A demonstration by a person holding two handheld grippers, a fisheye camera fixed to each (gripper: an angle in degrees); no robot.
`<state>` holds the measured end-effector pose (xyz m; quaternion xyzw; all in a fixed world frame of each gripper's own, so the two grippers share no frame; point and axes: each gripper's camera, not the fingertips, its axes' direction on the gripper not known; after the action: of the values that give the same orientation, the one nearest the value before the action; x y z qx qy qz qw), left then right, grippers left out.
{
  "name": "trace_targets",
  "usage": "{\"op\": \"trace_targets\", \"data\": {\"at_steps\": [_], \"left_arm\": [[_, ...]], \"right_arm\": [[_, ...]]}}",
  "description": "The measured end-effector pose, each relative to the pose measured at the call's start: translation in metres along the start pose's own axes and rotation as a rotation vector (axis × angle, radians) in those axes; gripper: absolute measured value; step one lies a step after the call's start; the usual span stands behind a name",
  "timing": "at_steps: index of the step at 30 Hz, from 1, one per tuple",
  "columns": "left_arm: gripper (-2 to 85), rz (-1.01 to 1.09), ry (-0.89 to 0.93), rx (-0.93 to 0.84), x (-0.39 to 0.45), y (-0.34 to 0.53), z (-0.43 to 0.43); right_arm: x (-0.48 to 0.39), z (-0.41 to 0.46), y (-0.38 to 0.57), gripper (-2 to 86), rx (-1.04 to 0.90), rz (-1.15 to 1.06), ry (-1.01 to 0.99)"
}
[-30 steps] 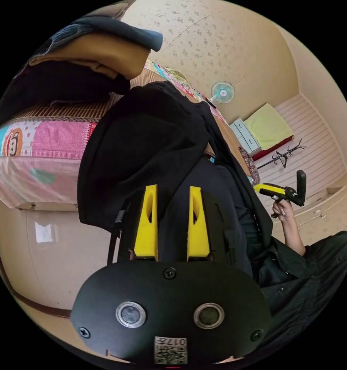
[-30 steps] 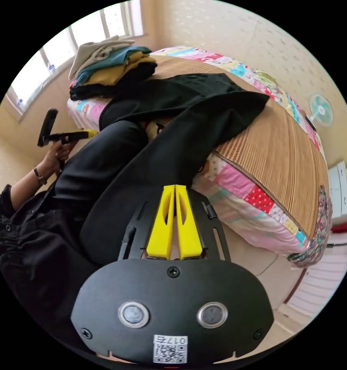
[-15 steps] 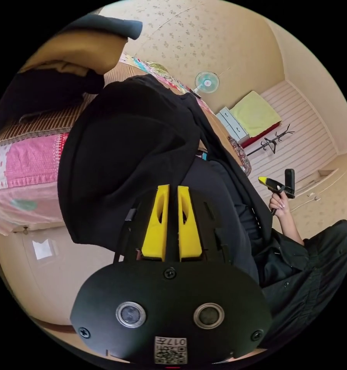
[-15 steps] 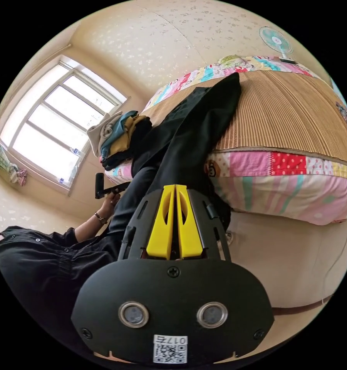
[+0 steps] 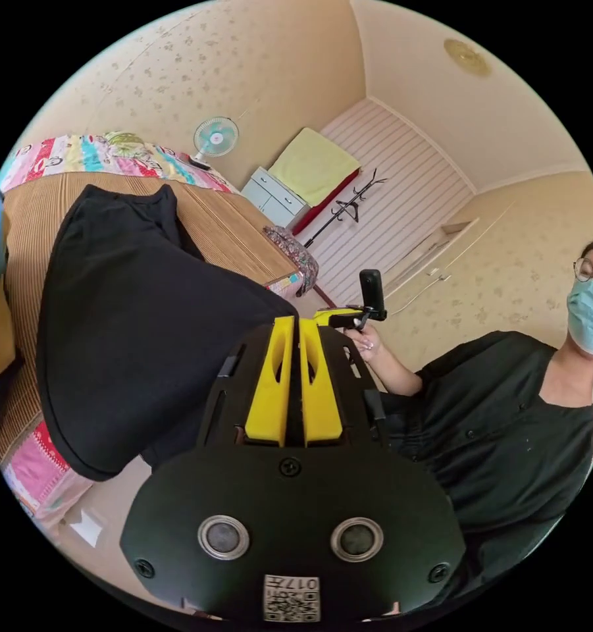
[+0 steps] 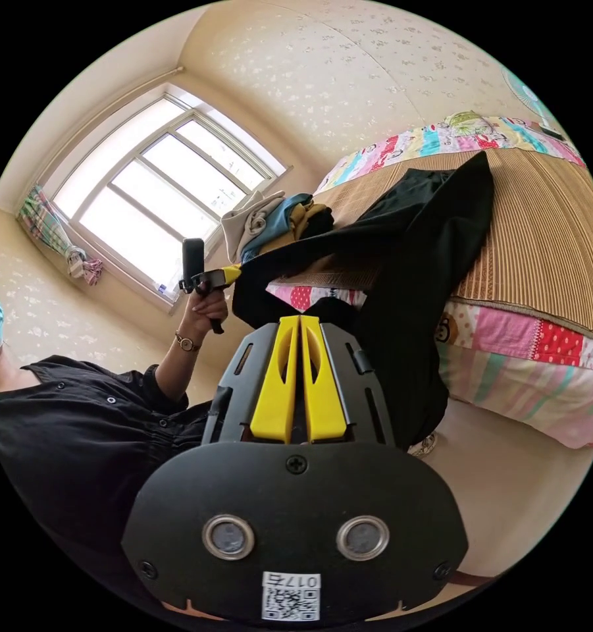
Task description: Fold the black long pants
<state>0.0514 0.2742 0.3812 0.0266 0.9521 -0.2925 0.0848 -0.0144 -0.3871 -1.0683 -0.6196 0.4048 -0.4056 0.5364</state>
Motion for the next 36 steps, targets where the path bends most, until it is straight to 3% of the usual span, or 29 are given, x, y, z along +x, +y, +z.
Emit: {"op": "trace_targets", "data": {"at_steps": [4,9,11,15,17,19,21,24,27,29,34,36], "left_arm": [[7.5,-0.085,-0.025,-0.088,0.010,-0.003,0.058],[8.0,-0.054,0.261,0.031,0.036,0.041,0.022],[9.1,-0.084,0.170,0.053,0.045,0.059,-0.003],[11.0,-0.336,-0.236,0.152,0.023,0.118,-0.070],[11.9,-0.464,-0.311,0.163,-0.006,0.144,-0.085],[12.6,-0.593,-0.318,0.153,-0.040,0.166,-0.086],[13.3,-0.696,-0.213,0.149,-0.068,0.179,-0.074],[12.6,-0.662,-0.187,0.180,-0.058,0.167,-0.063],[12.5,-0.623,-0.240,0.207,-0.036,0.150,-0.065],[12.5,-0.607,-0.221,0.247,-0.027,0.146,-0.072],[12.6,-0.586,-0.162,0.287,-0.016,0.147,-0.100],[12.9,-0.585,-0.165,0.250,-0.014,0.148,-0.104]], "right_arm": [[0.019,0.003,-0.004,4.5,-0.026,0.065,-0.050],[0.035,-0.008,-0.001,6.7,-0.066,0.111,-0.042],[0.036,-0.006,-0.003,7.4,-0.117,0.108,-0.025],[0.031,0.011,-0.016,10.0,-0.253,0.107,-0.076],[0.032,0.024,-0.024,12.3,-0.323,0.145,-0.089],[0.033,0.047,-0.032,15.4,-0.392,0.193,-0.072],[0.038,0.065,-0.038,15.9,-0.425,0.247,-0.073],[0.048,0.099,-0.047,13.7,-0.519,0.305,-0.054],[0.051,0.118,-0.055,4.2,-0.550,0.296,-0.148],[0.056,0.119,-0.057,2.7,-0.544,0.306,-0.238],[0.084,0.069,-0.053,2.0,-0.402,0.345,-0.872],[0.094,0.050,-0.045,2.1,-0.387,0.335,-0.912]]}}
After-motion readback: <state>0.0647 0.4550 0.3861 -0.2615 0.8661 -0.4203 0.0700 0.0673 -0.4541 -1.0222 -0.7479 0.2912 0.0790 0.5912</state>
